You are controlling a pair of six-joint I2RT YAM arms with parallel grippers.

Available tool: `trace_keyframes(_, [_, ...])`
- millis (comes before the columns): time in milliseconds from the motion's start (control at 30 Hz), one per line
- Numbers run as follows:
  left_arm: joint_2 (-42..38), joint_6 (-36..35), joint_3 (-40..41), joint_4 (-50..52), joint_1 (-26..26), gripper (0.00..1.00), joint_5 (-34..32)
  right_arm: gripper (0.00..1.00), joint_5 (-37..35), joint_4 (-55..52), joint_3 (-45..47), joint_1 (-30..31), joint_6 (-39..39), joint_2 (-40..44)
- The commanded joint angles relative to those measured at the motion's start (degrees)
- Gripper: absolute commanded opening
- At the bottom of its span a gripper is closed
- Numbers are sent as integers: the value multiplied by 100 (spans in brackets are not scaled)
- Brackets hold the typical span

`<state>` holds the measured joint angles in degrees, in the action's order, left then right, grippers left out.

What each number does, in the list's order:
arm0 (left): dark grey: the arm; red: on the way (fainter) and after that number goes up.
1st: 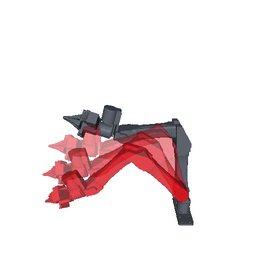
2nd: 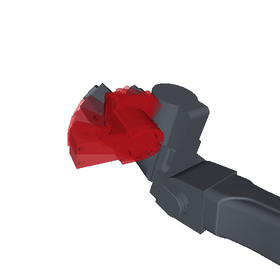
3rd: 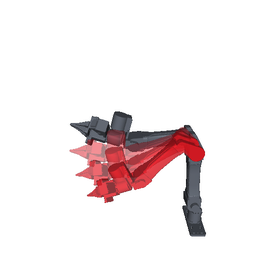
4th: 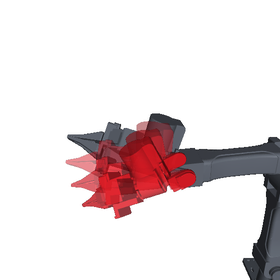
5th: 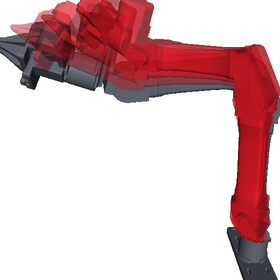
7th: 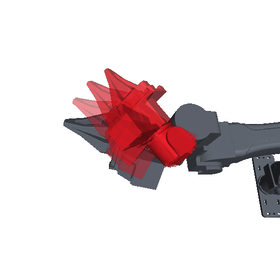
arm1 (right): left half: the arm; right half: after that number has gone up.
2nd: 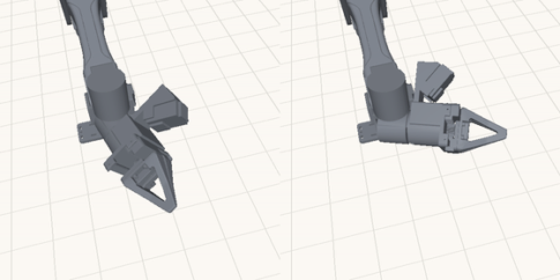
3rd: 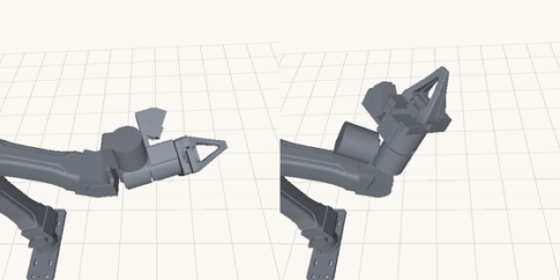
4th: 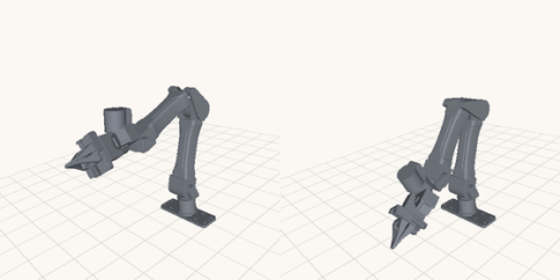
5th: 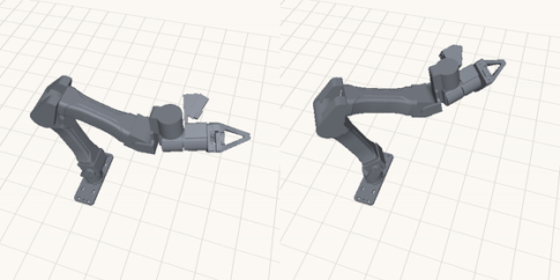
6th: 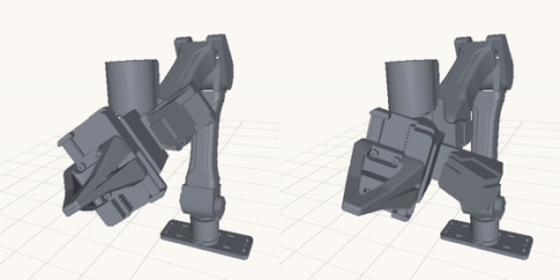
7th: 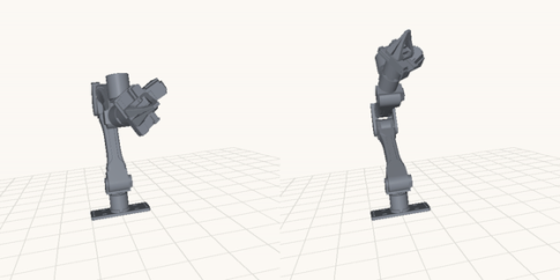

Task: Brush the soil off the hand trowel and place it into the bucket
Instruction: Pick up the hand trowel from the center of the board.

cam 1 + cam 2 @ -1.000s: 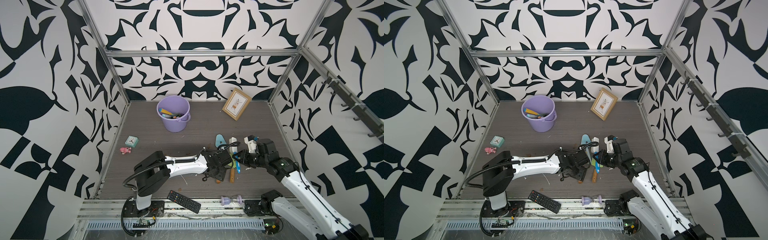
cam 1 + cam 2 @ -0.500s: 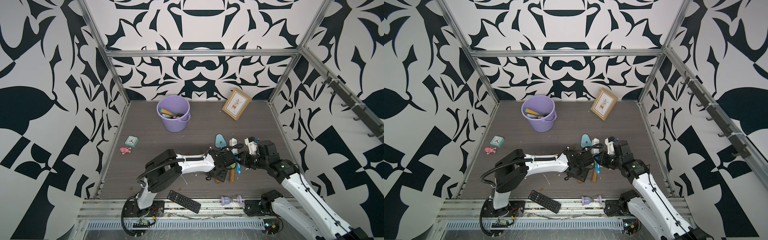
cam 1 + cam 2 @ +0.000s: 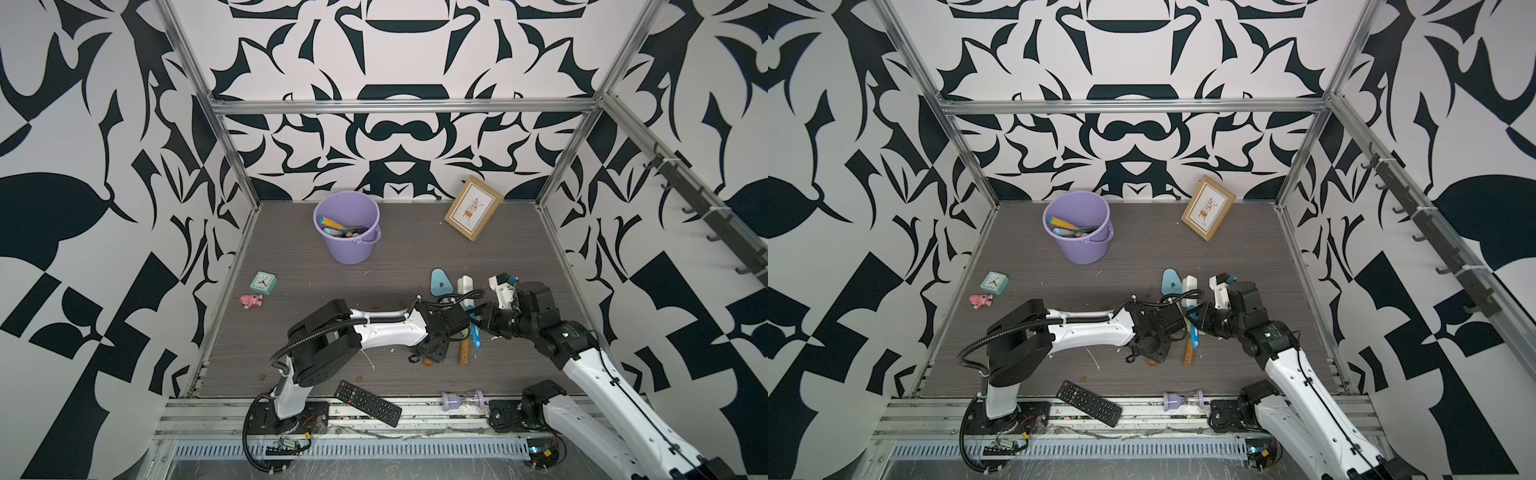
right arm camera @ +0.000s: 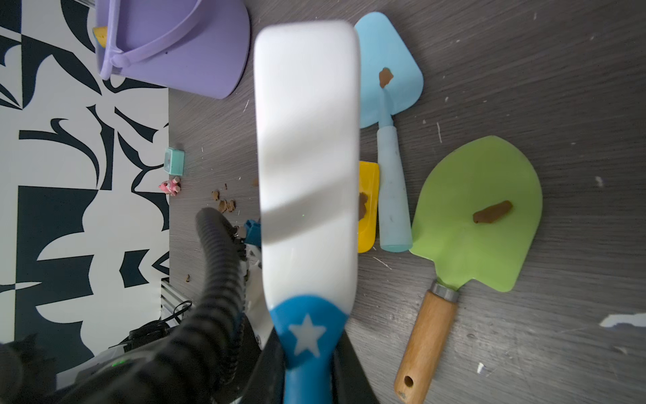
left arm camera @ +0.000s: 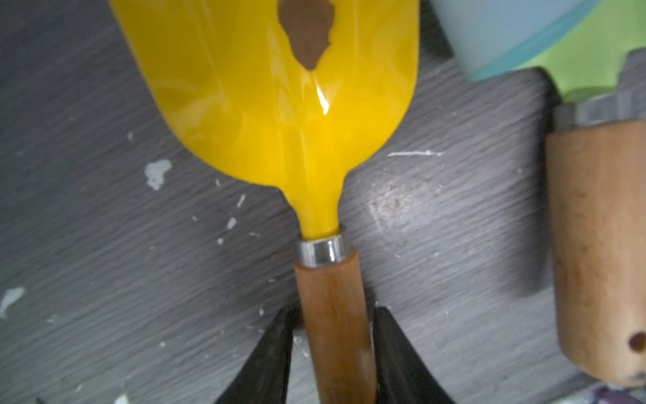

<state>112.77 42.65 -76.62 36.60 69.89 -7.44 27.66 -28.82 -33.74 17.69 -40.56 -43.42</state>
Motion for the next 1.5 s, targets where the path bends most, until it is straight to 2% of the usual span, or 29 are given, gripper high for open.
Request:
trace_keyframes(0, [-128,120,221,251,22,39,-194,0,104,244,-10,-19,-50,94])
trace_keyframes(367, [-479,131,442,377,21,33,-605,0,178,449,51,-17,-87,-21])
trace_keyframes(533, [-580,40,372,472,13,22,-884,0,222,537,47,-15,-89,-94])
trace_keyframes(700, [-883,-412,318,596,13,14,-1253,0,287,591,0,-21,-42,-296])
trace_keyframes(767, [-1075,-586,235,936,-57,0,-1417,0,302,630,-10,-20,-49,-317])
trace_keyframes(800, [-1171,-751,217,1063,-102,0,-1403,0,301,632,-26,-25,-49,-324])
trace_keyframes(867, [-1581,-1131,436,1069,-254,0,-1056,0,352,660,-95,-20,-53,-379])
trace_keyframes(933, [-2196,-1309,878,809,-544,0,-349,0,484,799,-133,-20,-80,-434])
trace_keyframes(1000, [-2876,-1389,1366,478,-992,0,661,0,712,1134,-83,-18,-187,-480])
trace_keyframes(1067, [-3622,-1322,1792,158,-1679,0,2005,0,1111,1738,25,-18,-449,-589])
trace_keyframes(1133, [-4260,-1226,2128,-50,-2140,0,2655,0,1341,2284,89,-12,-743,-720])
trace_keyframes(1200, [-4458,-1426,1920,744,-2365,0,2395,0,1374,2315,-63,18,-697,-788])
trace_keyframes(1300, [-4352,-1747,1497,2122,-2407,0,1456,0,1211,1877,-552,184,-428,-957])
trace_keyframes(1433, [-4021,-1860,1017,3404,-2427,0,710,0,625,782,-1502,923,112,-1417])
trace_keyframes(1467, [-3726,-1858,858,3756,-2427,0,548,0,503,621,-1657,1101,162,-1513])
